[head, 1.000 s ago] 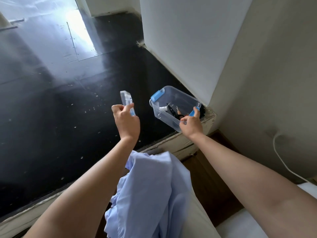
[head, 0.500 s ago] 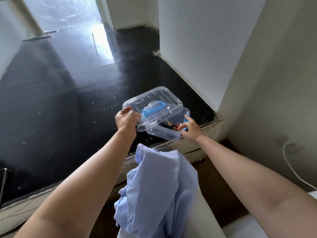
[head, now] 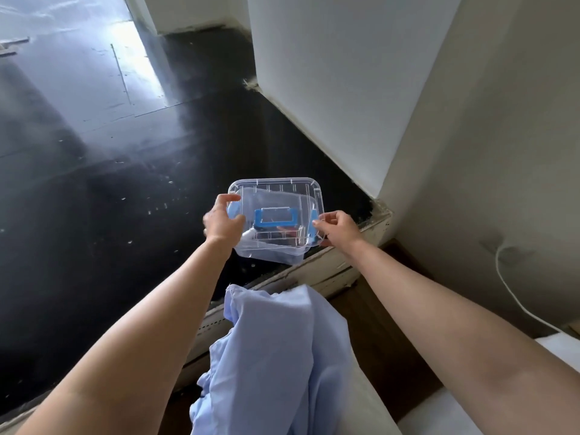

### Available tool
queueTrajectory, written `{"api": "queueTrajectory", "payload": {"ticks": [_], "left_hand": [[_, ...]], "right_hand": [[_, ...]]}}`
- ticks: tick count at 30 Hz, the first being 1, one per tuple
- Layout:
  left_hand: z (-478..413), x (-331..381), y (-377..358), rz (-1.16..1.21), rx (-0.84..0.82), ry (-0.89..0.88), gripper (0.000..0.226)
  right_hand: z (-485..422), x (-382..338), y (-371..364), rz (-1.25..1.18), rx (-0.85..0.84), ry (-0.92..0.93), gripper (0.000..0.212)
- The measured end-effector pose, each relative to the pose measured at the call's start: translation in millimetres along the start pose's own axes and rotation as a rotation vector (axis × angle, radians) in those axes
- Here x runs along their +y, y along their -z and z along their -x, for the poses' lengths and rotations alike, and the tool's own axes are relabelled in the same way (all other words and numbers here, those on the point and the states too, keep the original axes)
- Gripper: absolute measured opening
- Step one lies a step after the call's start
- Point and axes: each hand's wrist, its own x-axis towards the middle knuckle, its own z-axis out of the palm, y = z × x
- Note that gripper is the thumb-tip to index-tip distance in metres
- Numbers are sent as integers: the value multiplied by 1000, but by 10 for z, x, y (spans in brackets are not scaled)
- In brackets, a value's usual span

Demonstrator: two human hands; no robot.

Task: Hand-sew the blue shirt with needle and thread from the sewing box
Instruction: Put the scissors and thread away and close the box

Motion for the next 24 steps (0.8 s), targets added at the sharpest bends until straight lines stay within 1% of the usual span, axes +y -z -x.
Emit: {"api": "queueTrajectory", "payload": {"ticks": [1,2,3,5,8,11,13,15,18,19,20,21,22,24], "left_hand": [[-37,-3,-45,-146,-11,4,51],[-60,-15,-89,-227,-29,26,58],[-55,-24,-102,-246,-49,55,64],[-50,-55,-132,-195,-75,109,71],[-6,-127,-108,-186,-34,124,71],[49,-229,-44,-224,-17,106,75],[88,-328,-11,-199,-46,93,75],[122,-404,27,-120,-74,102,76],[141,-433,55,8,-119,160,71],[159,-421,51,16,-126,176,68],[179,-404,34,-29,-115,171,66],[195,-378,19,-152,-78,135,67],[209,-332,5,-321,-15,61,70],[240,-213,-44,-588,85,-223,77]], "right_hand": [[-34,11,2,5,9,-12,34],[-57,30,1,-6,-2,-31,37],[-46,28,-1,-19,-26,-43,42],[-40,40,4,-33,-80,-72,50],[-40,44,-2,-12,-143,-88,64],[-30,31,-22,64,-126,-65,77],[-4,23,-7,71,-108,-53,77],[12,38,13,59,-109,-57,76],[30,69,38,3,-113,-95,76],[33,82,43,-26,-114,-105,76],[44,90,51,-42,-115,-104,77],[53,92,57,-45,-116,-92,79],[65,83,62,-37,-116,-72,81],[73,71,58,0,-127,-37,81]]}}
